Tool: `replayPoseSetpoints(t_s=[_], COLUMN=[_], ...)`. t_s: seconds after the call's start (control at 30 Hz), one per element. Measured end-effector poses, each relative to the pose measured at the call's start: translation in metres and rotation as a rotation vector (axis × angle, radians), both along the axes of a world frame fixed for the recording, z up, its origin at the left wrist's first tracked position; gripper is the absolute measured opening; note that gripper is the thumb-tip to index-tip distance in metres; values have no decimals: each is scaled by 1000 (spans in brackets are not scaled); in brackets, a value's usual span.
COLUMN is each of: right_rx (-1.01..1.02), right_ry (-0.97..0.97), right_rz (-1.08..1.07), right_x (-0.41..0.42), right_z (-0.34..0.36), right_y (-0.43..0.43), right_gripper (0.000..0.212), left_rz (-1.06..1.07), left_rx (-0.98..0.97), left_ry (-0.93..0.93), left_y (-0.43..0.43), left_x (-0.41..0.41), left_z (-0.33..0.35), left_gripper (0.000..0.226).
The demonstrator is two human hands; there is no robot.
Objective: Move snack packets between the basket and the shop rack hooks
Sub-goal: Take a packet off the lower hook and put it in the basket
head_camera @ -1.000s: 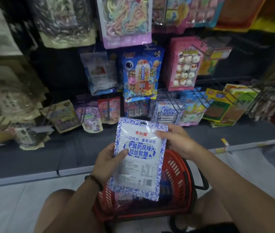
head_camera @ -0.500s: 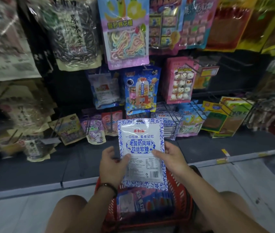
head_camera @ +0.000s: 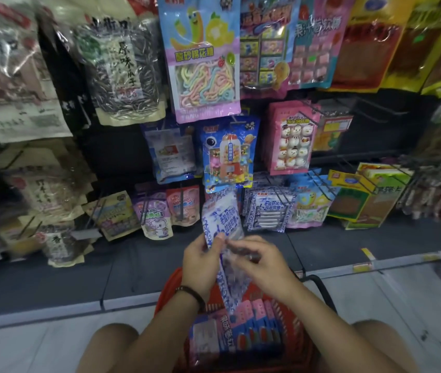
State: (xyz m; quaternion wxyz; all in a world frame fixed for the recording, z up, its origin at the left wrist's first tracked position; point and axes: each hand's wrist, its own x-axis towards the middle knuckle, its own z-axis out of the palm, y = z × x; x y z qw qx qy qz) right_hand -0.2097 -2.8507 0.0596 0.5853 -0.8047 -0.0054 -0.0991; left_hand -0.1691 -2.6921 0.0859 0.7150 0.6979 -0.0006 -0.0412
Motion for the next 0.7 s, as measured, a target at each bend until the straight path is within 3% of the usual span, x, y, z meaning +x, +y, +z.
replayPoseSetpoints(t_s=[0.1, 0.2, 0.3, 0.43, 0.53, 0.7], right_rx=[19, 29, 96, 197, 231, 281], right_ry=[43, 100, 157, 136, 94, 75], right_rz=[-188, -280, -275, -346, -354, -428], right_x=[9, 19, 33, 45, 53, 68], right_z=[7, 15, 12, 6, -6, -29], right_y=[-22, -48, -66, -83, -101, -135], right_gripper=[40, 59, 68, 47, 20, 29], left_rz=[-33, -158, -254, -292, -242, -225], left_rx=[52, 50, 26, 79, 261, 537], left_ry=[7, 32, 27, -7, -112, -153], left_y=[11, 20, 15, -1, -21, -61], left_x=[10, 23, 29, 37, 47, 76], left_z=[0, 0, 3, 6, 2, -17], left_gripper=[11, 49, 45, 38, 30, 45])
